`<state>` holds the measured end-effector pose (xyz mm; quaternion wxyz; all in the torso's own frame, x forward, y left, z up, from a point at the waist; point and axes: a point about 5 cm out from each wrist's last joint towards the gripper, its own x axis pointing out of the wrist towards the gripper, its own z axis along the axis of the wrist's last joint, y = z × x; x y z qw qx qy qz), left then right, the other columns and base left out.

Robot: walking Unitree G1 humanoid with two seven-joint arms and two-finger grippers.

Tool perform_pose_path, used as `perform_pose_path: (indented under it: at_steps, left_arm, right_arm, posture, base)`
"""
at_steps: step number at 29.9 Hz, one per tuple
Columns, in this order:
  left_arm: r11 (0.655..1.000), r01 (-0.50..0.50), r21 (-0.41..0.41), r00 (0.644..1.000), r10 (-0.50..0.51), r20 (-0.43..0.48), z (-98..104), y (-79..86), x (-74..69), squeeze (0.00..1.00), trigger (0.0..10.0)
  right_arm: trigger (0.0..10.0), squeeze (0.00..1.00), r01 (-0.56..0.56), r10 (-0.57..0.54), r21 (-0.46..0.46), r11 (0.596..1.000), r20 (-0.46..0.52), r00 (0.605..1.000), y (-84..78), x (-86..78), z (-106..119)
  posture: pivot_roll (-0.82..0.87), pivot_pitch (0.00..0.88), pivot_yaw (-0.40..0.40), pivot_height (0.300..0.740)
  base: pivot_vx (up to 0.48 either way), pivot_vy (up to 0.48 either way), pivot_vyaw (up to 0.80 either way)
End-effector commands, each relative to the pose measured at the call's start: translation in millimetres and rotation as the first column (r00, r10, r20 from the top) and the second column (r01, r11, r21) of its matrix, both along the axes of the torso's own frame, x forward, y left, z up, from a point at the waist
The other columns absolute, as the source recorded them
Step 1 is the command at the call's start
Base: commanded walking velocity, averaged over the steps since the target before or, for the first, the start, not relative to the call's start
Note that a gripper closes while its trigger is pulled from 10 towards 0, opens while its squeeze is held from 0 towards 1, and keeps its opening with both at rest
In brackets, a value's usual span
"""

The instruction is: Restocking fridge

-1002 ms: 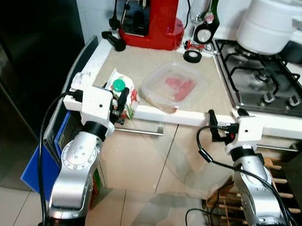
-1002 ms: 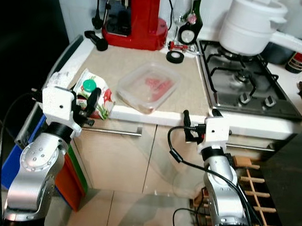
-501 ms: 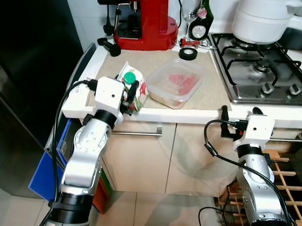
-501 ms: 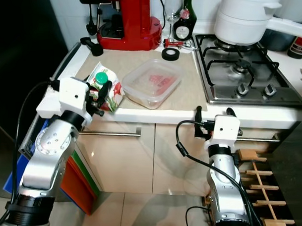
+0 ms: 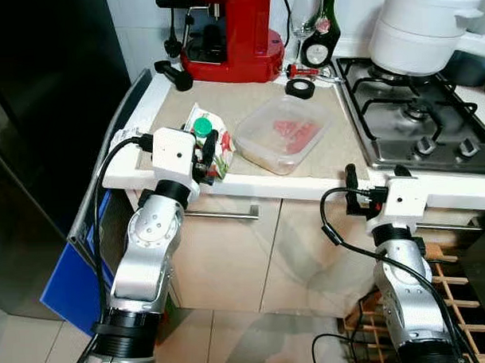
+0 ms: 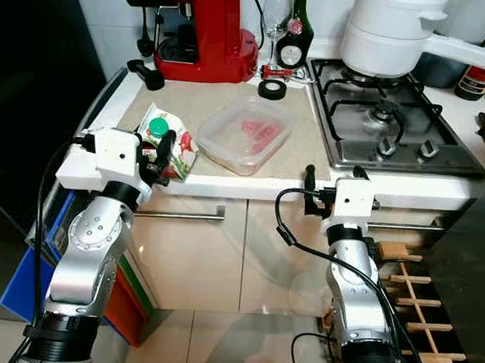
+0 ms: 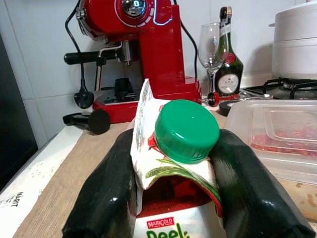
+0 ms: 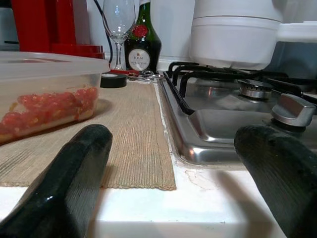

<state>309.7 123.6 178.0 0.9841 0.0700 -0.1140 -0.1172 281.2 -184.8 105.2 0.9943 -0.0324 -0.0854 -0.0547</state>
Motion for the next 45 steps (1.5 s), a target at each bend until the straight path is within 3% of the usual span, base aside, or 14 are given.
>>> perform_pose_path:
  at_steps: [1, 8, 21, 45]
  left_arm:
    - [1.000, -0.006, 0.017, 1.000, 0.006, -0.017, -1.2, 1.6, 3.1, 0.00, 10.0]
    - [1.000, -0.009, 0.000, 1.000, 0.009, -0.018, -1.9, 2.3, 6.1, 0.00, 10.0]
    - [1.000, -0.009, 0.019, 1.000, 0.009, 0.005, 3.1, 5.6, 10.0, 0.00, 10.0]
    - [0.999, 0.037, 0.017, 0.999, -0.037, 0.010, 1.7, 1.5, 7.5, 0.00, 10.0]
  right_arm:
    - [10.0, 0.04, -0.005, 0.005, 0.002, 1.000, 0.001, 1.000, -0.2, 1.7, 0.1]
    - [10.0, 0.04, -0.061, 0.062, 0.037, 0.997, -0.025, 0.998, 9.0, 14.5, 2.1]
    - [10.0, 0.04, -0.103, 0.104, 0.032, 0.994, -0.031, 0.994, 15.3, 22.5, 2.2]
    - [10.0, 0.04, -0.110, 0.111, 0.032, 0.993, -0.033, 0.993, 18.2, 21.5, -1.6]
  posture:
    - [0.00, 0.000, -0.017, 0.740]
    - [0.00, 0.000, -0.035, 0.740]
    - [0.02, 0.000, -0.041, 0.740]
    - [0.02, 0.000, -0.037, 0.740]
  base:
    - [0.000, 0.000, 0.00]
    - [-0.176, 0.000, 0.00]
    - [-0.251, 0.000, 0.00]
    - [-0.249, 0.000, 0.00]
